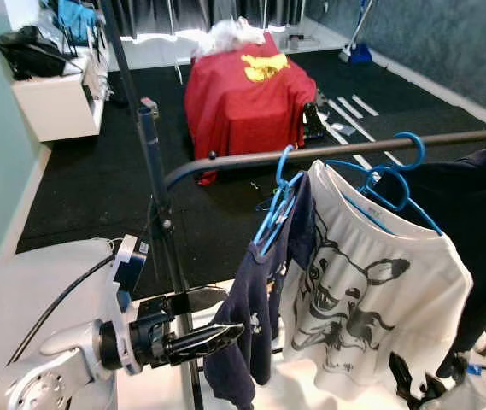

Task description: Hang hanger

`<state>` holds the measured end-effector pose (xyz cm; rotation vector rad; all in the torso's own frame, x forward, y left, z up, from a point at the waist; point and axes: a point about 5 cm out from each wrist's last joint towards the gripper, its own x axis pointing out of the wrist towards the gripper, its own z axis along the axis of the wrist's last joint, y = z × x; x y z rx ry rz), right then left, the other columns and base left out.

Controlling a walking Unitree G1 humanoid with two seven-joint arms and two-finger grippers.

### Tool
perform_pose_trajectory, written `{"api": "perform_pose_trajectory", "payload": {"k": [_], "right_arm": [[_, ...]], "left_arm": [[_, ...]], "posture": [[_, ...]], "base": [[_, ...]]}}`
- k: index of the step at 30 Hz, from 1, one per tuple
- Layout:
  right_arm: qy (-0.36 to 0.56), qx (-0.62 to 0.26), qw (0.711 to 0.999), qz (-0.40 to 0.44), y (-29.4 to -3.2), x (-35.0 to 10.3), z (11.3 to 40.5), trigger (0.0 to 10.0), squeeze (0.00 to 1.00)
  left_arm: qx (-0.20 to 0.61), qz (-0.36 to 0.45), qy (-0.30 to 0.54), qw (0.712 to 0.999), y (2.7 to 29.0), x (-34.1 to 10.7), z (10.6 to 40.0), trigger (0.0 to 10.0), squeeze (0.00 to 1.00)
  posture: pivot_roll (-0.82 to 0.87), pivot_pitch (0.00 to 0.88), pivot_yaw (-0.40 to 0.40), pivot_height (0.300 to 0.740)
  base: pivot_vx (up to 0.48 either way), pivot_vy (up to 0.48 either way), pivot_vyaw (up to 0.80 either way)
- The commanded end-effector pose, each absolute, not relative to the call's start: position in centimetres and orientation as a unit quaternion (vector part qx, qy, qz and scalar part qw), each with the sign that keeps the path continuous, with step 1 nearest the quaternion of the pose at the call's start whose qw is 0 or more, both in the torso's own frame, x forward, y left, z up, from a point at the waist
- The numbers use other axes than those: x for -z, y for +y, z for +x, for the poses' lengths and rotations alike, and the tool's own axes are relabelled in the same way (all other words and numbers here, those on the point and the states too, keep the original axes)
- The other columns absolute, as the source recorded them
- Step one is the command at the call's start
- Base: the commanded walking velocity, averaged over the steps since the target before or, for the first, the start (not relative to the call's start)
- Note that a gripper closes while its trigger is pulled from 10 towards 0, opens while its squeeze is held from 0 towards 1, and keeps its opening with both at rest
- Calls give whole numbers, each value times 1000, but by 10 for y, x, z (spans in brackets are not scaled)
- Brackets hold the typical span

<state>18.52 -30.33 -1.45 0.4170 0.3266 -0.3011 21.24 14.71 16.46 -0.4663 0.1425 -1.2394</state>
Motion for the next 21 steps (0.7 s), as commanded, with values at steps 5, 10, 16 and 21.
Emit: {"api": "perform_pose_trajectory", "payload": {"k": [5, 10, 16, 21], "right_arm": [[169, 151, 950, 215, -301, 19, 181, 10000, 0], [168, 151, 950, 216, -300, 18, 181, 10000, 0], [168, 151, 950, 215, -300, 18, 182, 10000, 0], [168, 150, 951, 214, -300, 17, 183, 10000, 0]], "left_arm": [[567, -222, 90, 788, 151, -153, 210, 10000, 0], [529, -219, 110, 812, 159, -135, 216, 10000, 0], [456, -200, 135, 856, 170, -114, 229, 10000, 0], [324, -184, 159, 914, 189, -82, 248, 10000, 0]], "posture": [[-87, 93, -5, 740], [-85, 93, -4, 740], [-86, 95, -3, 740], [-85, 95, -4, 740]], "base": [[-404, 0, 0], [-394, 0, 0], [-228, 0, 0], [0, 0, 0]]}}
